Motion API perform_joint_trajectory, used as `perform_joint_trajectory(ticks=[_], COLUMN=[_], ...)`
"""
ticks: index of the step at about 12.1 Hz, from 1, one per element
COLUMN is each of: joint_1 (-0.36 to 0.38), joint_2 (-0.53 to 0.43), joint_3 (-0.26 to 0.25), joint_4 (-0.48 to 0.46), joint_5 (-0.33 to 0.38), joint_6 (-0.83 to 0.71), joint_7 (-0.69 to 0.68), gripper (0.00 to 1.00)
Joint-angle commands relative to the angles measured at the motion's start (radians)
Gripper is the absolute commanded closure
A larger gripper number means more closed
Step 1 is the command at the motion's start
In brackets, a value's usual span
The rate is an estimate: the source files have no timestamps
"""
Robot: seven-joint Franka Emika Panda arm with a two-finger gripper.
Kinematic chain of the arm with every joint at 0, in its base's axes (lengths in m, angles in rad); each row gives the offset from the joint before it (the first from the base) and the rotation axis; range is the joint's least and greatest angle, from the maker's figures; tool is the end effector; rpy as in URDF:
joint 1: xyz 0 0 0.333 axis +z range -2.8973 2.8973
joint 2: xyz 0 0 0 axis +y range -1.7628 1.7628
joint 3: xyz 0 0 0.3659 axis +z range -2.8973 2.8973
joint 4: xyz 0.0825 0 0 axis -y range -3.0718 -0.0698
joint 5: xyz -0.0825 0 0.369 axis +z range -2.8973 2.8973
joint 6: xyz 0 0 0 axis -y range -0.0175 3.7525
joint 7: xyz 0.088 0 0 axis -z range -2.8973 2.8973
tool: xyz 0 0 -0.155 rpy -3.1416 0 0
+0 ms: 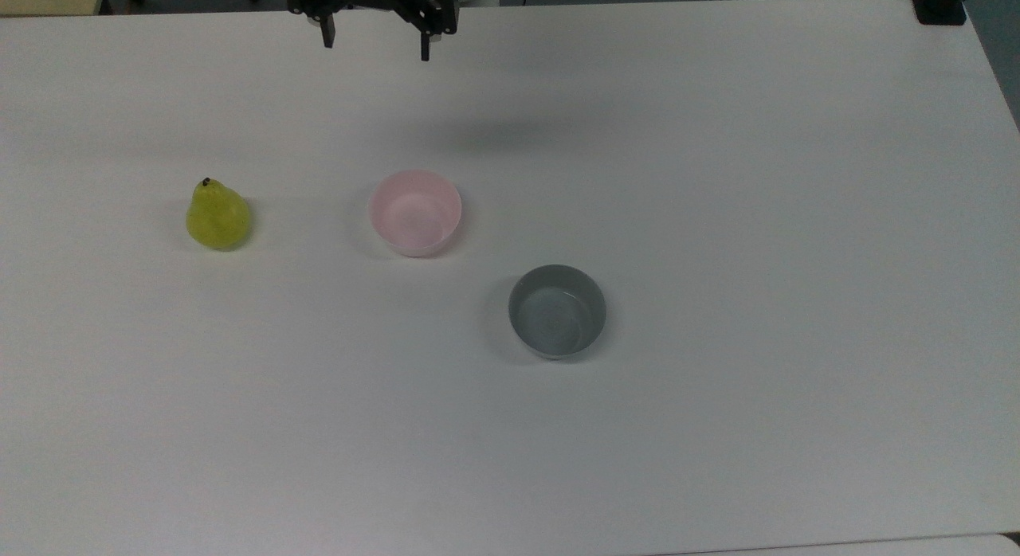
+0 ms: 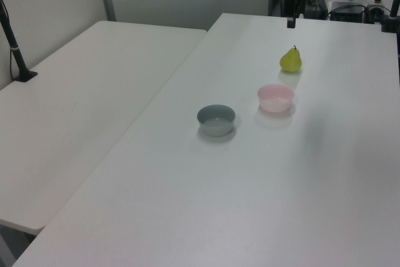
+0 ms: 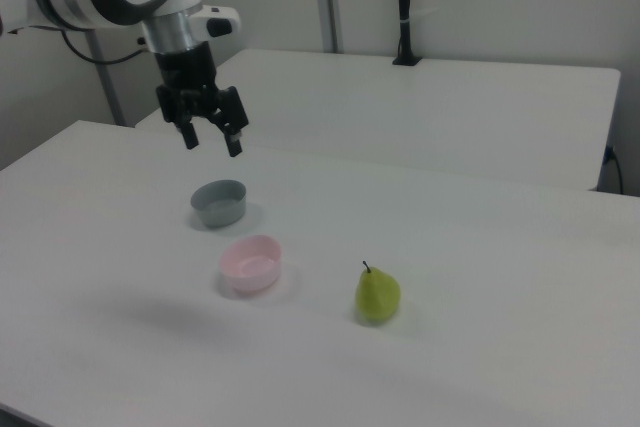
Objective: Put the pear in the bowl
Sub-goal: 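Move the open gripper over to the yellow-green pear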
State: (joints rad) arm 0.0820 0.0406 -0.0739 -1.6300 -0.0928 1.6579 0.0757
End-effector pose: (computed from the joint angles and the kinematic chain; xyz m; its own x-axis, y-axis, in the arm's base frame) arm 0.5588 -0.0083 0.5852 0.9982 -0.0591 -0.0057 -0.0583 -0.9937 0.0959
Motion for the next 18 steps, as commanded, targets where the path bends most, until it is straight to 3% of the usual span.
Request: perform_joint_trajectory(ticks=[1,6,9,18], joint_1=[-0.073,-0.215,-0.257,-0.303], joint_2=[0.005,0.048,0.08,0.206], joint_3=[-0.009,-0.009,-0.009,-0.009], joint_4=[-0.021,-0.014,-0.013,-0.016], joint_5=[0.007,0.019,0.018,0.004], joint_6=[0.087,0.154,0.192,0.258], joint_7=[-0.013,-0.259,-0.393,-0.494], gripper=[0.0,0.0,0.0,0.0])
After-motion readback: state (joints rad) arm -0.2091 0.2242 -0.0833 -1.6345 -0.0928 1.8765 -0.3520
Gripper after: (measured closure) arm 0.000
